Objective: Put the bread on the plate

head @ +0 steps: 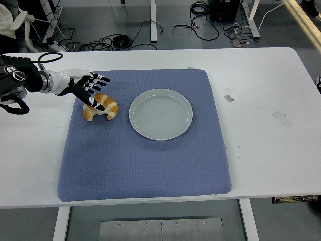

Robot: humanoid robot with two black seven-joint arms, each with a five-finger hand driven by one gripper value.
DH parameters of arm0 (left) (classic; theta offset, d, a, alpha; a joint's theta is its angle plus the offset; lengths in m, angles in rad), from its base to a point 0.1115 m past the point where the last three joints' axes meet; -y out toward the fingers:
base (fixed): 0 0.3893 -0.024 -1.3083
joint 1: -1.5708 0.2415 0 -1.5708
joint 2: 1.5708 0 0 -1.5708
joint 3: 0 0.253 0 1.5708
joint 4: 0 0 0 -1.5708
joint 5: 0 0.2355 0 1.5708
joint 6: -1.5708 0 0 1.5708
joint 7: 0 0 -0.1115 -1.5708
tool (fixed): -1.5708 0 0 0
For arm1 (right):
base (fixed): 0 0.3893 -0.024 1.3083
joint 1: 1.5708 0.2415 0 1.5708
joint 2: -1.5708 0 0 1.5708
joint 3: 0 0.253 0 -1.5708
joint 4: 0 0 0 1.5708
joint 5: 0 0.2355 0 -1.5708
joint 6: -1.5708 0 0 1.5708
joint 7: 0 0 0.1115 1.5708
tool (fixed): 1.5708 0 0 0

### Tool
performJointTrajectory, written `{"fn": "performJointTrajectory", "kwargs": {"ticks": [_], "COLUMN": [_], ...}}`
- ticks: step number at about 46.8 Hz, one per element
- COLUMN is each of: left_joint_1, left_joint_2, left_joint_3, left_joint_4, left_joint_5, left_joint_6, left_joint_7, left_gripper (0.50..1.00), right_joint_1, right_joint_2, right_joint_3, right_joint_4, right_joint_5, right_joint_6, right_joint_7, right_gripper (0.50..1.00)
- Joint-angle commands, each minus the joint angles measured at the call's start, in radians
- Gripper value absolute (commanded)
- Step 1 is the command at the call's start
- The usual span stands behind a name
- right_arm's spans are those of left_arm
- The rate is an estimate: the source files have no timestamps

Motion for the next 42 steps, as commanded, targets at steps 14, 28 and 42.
{"fn": "performJointTrajectory", "kwargs": {"ticks": [14, 28, 42], "left_joint_1": [0.010, 0.012, 0.012], "left_joint_2": [0.000, -0.001, 0.000], "left_joint_3": [0.002, 0.002, 0.002], "left_joint_4": [0.000, -0.001, -0.006], "left_joint_5": [0.052, 0.052, 0.052], "left_joint_6": [-0.001, 0.011, 0.011], "left_joint_7": [0.003, 0.003, 0.003], "left_gripper": [0.978, 0.872, 0.833], "right_joint_1": [0.000, 0.000, 0.000], "right_joint_2": [0.000, 0.000, 0.000], "right_joint_3": [0.000, 0.000, 0.000], "right_joint_4": [0.000, 0.000, 0.000], "right_joint_5": [0.000, 0.001, 0.000], "right_joint_6": [0.000, 0.000, 0.000], "right_joint_7": [0.000, 0.000, 0.000], "right_gripper": [1.000, 1.000, 1.000]}}
